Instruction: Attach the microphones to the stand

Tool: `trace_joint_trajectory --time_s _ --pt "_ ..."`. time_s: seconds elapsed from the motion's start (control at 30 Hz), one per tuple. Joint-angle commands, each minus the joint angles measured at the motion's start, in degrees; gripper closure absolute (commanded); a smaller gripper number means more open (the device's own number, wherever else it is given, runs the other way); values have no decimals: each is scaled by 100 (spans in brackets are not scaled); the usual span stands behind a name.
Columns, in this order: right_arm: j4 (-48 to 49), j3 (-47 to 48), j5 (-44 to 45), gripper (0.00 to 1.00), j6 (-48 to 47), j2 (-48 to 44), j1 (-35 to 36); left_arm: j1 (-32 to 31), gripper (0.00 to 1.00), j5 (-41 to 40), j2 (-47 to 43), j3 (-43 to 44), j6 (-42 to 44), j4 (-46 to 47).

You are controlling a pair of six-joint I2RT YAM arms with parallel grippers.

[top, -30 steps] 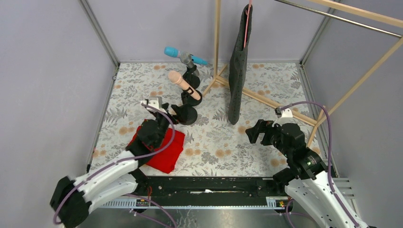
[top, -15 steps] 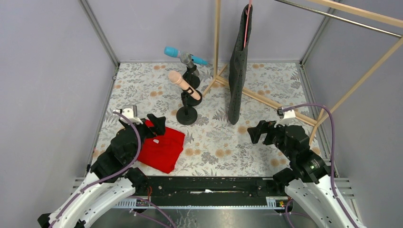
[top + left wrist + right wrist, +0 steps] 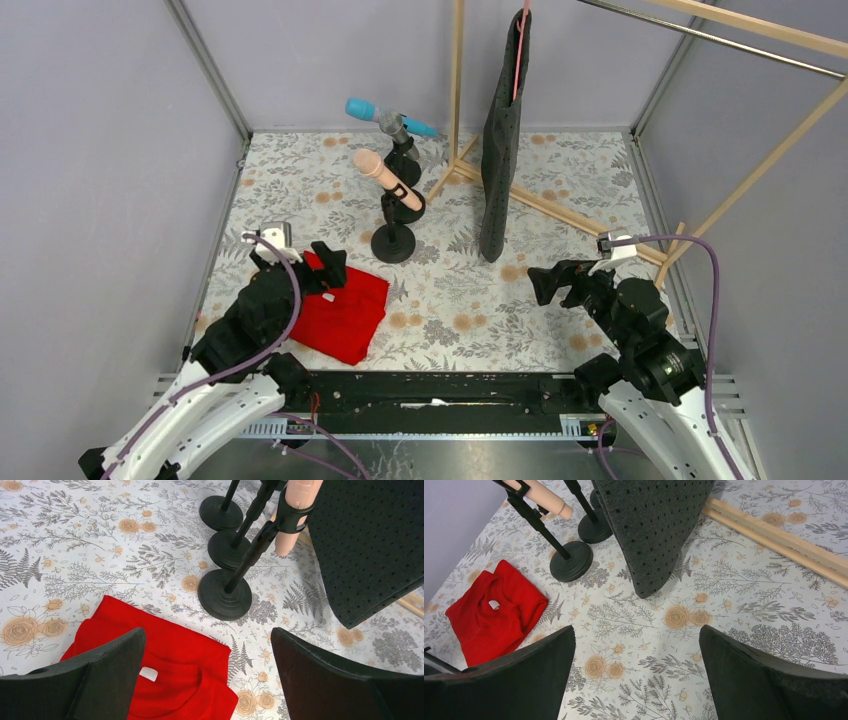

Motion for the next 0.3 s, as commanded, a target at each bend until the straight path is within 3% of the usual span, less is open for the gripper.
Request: trace_joint_trajectory --time_s 0.0,0.27 --pt "125 66 146 0 -137 -3 -26 -10 1 -294 -313 -6 -210 58" --pt "136 78 106 0 -132 27 -29 -14 1 -302 -565 -18 -234 48"
